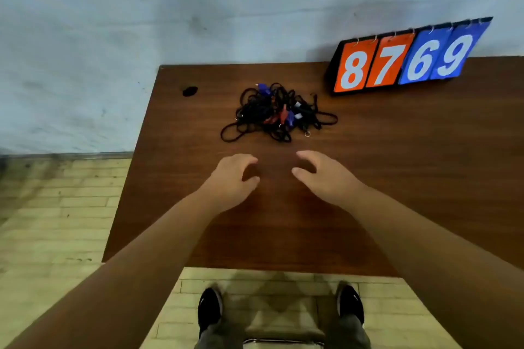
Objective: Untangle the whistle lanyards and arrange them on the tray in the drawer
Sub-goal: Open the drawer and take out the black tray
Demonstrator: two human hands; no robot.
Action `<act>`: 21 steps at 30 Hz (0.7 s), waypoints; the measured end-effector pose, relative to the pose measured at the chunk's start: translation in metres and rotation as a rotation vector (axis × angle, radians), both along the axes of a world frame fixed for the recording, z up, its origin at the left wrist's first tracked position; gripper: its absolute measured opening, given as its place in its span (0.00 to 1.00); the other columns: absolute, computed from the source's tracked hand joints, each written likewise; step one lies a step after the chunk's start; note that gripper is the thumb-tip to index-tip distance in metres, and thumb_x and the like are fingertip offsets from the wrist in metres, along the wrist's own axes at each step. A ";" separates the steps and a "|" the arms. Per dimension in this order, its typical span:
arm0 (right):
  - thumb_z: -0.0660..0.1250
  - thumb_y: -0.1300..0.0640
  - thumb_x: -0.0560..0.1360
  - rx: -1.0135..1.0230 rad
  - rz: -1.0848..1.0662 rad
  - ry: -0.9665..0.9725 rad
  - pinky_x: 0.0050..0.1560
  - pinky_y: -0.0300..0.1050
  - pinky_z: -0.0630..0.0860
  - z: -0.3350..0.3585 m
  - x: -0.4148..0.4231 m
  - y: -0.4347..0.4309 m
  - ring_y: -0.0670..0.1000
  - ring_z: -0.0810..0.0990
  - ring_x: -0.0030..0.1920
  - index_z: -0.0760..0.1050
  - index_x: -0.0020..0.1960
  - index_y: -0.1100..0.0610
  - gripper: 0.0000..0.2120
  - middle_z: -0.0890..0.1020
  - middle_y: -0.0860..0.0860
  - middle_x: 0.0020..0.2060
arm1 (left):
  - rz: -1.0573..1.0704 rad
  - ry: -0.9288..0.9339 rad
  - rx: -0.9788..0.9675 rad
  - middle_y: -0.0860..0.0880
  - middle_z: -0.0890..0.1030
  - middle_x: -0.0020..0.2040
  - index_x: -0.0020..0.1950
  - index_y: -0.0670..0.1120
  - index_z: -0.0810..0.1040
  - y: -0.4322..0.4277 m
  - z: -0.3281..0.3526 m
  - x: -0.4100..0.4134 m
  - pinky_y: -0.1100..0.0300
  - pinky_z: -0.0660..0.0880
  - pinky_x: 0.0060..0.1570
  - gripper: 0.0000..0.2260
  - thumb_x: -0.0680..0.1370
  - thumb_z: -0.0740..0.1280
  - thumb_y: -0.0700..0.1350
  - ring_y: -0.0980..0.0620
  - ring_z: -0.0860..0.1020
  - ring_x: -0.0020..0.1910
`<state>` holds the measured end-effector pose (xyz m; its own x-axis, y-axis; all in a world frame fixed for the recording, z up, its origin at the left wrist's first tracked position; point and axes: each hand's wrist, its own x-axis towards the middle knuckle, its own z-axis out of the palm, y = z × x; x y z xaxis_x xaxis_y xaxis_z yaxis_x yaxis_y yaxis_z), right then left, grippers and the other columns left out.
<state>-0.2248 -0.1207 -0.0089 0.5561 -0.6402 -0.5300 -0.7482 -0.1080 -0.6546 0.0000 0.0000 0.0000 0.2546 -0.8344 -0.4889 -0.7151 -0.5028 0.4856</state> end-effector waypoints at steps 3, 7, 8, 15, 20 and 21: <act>0.65 0.42 0.85 -0.157 0.066 0.037 0.83 0.53 0.59 -0.031 -0.006 0.004 0.47 0.60 0.83 0.62 0.85 0.44 0.30 0.65 0.43 0.83 | -0.073 -0.093 -0.029 0.56 0.60 0.86 0.85 0.55 0.64 0.002 -0.027 -0.002 0.47 0.58 0.83 0.28 0.85 0.67 0.57 0.51 0.55 0.85; 0.65 0.43 0.85 -0.331 0.105 -0.014 0.85 0.55 0.54 -0.067 -0.018 0.016 0.42 0.54 0.84 0.61 0.84 0.40 0.29 0.62 0.36 0.83 | 0.038 -0.092 -0.162 0.58 0.64 0.84 0.84 0.55 0.66 0.011 -0.065 -0.001 0.48 0.59 0.83 0.28 0.85 0.67 0.57 0.54 0.59 0.84; 0.64 0.41 0.85 -0.382 0.120 -0.007 0.84 0.54 0.52 -0.072 -0.019 0.019 0.41 0.53 0.84 0.61 0.85 0.40 0.30 0.61 0.35 0.83 | 0.033 -0.130 -0.208 0.59 0.65 0.83 0.83 0.56 0.67 0.013 -0.073 0.000 0.48 0.59 0.83 0.27 0.84 0.68 0.57 0.55 0.60 0.83; 0.58 0.37 0.85 -0.631 0.154 0.030 0.83 0.53 0.55 -0.095 -0.020 0.034 0.44 0.53 0.85 0.63 0.84 0.43 0.30 0.60 0.40 0.85 | -0.009 -0.294 -0.358 0.59 0.65 0.84 0.83 0.56 0.68 0.026 -0.105 -0.006 0.53 0.55 0.80 0.26 0.85 0.65 0.55 0.55 0.60 0.84; 0.59 0.36 0.84 -0.655 0.140 0.044 0.83 0.53 0.55 -0.102 -0.018 0.033 0.43 0.53 0.85 0.63 0.84 0.41 0.30 0.59 0.38 0.85 | 0.010 -0.341 -0.391 0.59 0.65 0.84 0.84 0.55 0.68 0.026 -0.113 -0.011 0.53 0.56 0.80 0.26 0.85 0.63 0.55 0.55 0.59 0.84; 0.59 0.36 0.84 -0.657 0.133 0.043 0.83 0.53 0.55 -0.103 -0.018 0.033 0.43 0.52 0.85 0.63 0.84 0.41 0.30 0.59 0.37 0.84 | 0.019 -0.343 -0.396 0.59 0.65 0.84 0.83 0.56 0.68 0.026 -0.115 -0.011 0.53 0.56 0.80 0.25 0.85 0.64 0.55 0.56 0.60 0.84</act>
